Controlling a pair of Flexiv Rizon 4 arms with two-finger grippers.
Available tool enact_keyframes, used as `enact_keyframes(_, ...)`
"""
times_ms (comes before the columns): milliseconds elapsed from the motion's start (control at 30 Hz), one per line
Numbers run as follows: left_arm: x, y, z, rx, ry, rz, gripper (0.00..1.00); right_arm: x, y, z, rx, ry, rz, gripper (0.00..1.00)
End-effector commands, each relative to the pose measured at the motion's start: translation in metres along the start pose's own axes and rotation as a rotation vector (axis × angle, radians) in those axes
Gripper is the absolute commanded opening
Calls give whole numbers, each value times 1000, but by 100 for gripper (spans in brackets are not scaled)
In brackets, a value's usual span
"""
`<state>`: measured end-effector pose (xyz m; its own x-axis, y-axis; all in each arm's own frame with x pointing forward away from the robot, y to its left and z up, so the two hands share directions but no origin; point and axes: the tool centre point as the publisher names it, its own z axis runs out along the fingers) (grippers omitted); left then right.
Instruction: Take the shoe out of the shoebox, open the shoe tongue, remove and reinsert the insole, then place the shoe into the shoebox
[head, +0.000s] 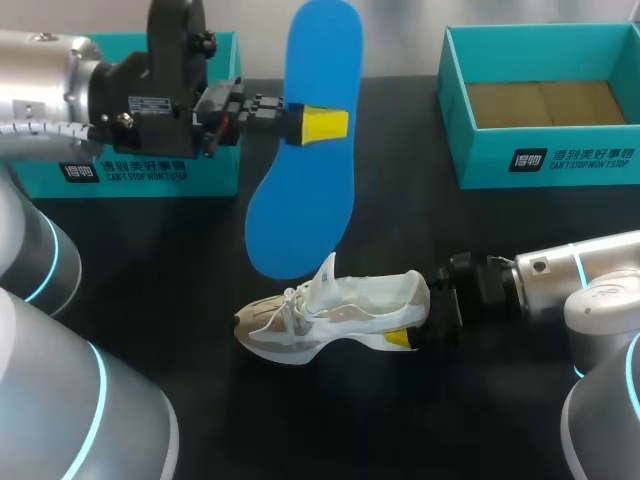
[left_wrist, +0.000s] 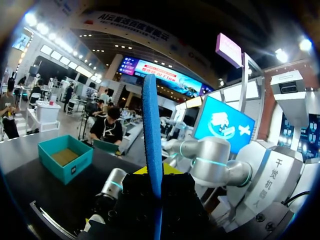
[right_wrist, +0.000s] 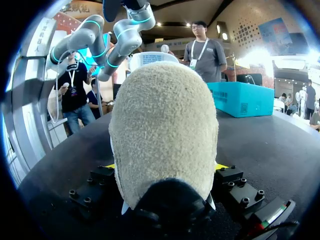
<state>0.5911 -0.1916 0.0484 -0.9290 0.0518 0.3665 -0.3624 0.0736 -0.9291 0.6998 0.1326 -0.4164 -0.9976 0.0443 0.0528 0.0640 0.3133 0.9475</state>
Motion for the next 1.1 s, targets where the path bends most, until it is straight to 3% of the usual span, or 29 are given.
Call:
enact_keyframes(33,-1,-3,0,-10,10,3,0,1,0,1,5,0,1,0)
enact_keyframes(333,-1,-3,-1,-6,11,4,0,1,-1,0,12,-7,4,0)
enact_keyframes(367,-1,-3,-1,-6,11,4,0,1,-1,-2,12,-9,4,9)
enact_keyframes(400,-1,-3,-1,-6,11,4,0,2,0,-3,12,-11,5,80)
enact_keyframes(433,-1,-3,-1,-6,11,4,0,3,1,-5,23,-19,8,100)
enact_keyframes(800,-1,-3,-1,-6,11,4,0,10,1,-36,127,-45,29,100)
enact_keyframes(967,-1,-3,-1,-6,11,4,0,6,3,-57,229,-59,49,100)
enact_keyframes(1100,-1,-3,-1,-6,11,4,0,0,4,-70,384,-60,86,100)
